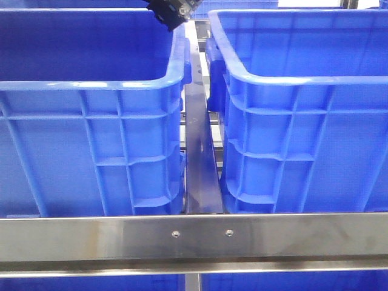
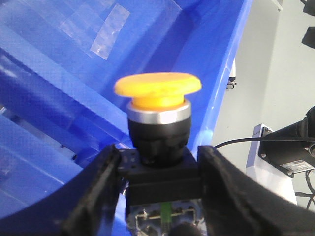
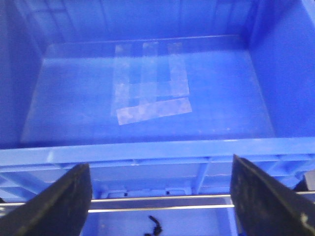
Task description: Pick red and yellow buttons and place in box
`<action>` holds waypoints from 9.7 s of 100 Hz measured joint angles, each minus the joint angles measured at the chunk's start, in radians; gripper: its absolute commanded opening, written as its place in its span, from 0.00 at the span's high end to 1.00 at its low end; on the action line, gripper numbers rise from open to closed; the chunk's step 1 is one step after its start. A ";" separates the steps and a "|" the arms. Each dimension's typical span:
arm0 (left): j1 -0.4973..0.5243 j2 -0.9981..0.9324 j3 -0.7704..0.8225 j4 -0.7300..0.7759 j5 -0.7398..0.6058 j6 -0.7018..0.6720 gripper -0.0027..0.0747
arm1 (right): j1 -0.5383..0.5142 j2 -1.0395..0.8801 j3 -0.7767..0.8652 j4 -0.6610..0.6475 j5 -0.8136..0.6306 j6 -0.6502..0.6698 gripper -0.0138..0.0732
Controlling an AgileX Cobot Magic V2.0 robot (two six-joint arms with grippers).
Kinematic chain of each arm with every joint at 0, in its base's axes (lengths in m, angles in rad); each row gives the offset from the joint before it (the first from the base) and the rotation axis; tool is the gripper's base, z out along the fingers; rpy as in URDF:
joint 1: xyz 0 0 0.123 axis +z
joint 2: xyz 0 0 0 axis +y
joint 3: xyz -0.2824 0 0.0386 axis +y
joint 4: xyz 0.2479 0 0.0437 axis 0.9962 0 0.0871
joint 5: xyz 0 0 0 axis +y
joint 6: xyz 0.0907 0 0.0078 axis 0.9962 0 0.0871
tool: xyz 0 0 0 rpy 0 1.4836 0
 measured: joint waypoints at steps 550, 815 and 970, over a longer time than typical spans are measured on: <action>0.000 -0.001 0.002 -0.003 0.049 0.002 0.21 | -0.042 1.503 -0.697 1.750 -0.225 -1.916 0.55; 0.000 -0.001 0.002 -0.003 0.057 0.002 0.21 | -0.036 0.705 -0.097 1.756 -0.266 -1.921 0.94; 0.067 0.081 -0.019 0.878 -0.214 -0.879 0.21 | -0.036 0.376 0.111 1.756 -0.211 -1.921 0.98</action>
